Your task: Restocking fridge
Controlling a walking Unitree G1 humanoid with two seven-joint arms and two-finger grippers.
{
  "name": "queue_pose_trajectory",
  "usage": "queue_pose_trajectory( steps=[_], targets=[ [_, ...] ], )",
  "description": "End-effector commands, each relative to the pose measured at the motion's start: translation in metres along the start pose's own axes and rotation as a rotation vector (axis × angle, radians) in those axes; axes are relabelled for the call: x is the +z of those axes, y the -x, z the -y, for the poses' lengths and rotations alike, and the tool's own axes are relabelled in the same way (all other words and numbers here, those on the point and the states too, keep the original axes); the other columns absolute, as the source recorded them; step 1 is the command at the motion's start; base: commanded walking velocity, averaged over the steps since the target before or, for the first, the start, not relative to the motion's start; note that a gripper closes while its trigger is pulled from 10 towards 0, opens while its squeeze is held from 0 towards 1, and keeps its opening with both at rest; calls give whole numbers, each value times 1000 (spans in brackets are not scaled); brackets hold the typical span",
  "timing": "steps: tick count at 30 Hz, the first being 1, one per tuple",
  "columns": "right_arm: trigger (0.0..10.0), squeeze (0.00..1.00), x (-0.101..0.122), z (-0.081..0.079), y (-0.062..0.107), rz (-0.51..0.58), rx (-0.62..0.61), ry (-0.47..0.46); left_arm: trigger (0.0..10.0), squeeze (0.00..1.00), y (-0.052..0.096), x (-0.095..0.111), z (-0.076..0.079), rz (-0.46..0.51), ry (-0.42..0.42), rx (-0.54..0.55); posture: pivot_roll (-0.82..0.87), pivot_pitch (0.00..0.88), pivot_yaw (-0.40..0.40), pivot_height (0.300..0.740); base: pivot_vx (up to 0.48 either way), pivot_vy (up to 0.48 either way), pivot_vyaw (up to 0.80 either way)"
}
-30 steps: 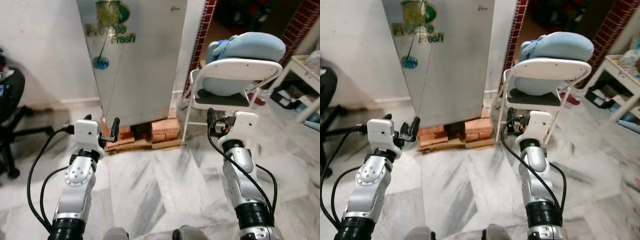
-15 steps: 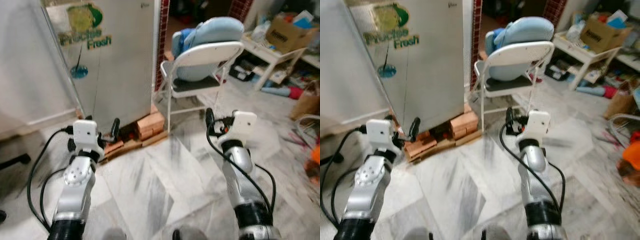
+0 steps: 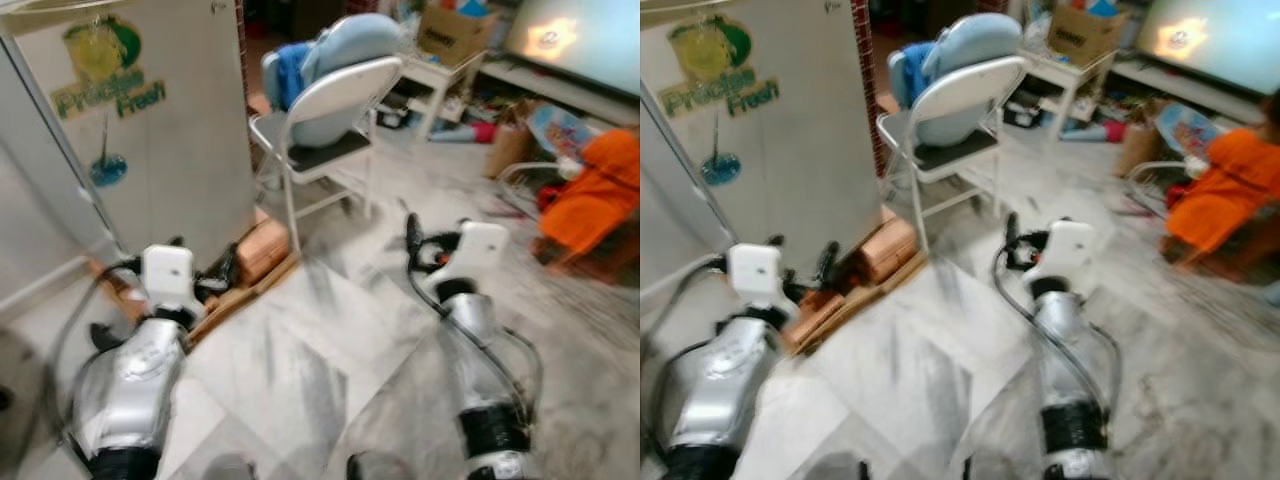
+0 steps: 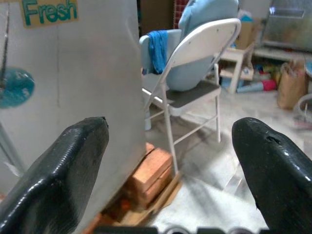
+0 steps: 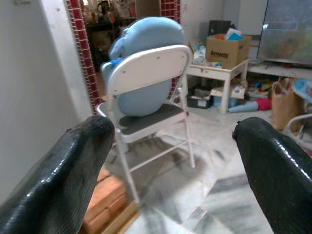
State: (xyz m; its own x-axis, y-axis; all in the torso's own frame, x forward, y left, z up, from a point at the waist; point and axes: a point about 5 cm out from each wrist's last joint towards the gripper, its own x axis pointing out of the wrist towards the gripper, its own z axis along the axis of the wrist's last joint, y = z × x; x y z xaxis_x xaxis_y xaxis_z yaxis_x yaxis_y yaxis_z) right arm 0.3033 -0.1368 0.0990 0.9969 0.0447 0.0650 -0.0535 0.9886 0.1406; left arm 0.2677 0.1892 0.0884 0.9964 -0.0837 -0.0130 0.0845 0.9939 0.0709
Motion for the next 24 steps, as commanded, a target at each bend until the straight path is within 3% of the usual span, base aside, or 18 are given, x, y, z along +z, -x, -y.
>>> queue_pose_trajectory(
  steps=[1, 6, 13, 24],
  targets=[
    [10000, 0, 6, 10, -3, 19, -19, 26, 10000, 0, -5, 8, 9, 30, -9, -37, 39, 58, -26, 740, 0, 428, -800],
    [10000, 0, 10, 12, -5, 27, -16, 47, 10000, 0, -6, 11, 5, 37, -17, -35, 44, 67, -20, 740, 145, 416, -656],
    [10000, 0, 15, 8, -9, 49, 11, 89, 10000, 0, -8, 8, 2, 27, -20, -23, 37, 64, -17, 740, 172, 417, 0],
    [10000, 0, -1, 16, -3, -10, -23, 57, 10000, 0, -7, 3, 7, 14, -34, -9, 43, 58, -67, 740, 0, 451, 0]
  ],
)
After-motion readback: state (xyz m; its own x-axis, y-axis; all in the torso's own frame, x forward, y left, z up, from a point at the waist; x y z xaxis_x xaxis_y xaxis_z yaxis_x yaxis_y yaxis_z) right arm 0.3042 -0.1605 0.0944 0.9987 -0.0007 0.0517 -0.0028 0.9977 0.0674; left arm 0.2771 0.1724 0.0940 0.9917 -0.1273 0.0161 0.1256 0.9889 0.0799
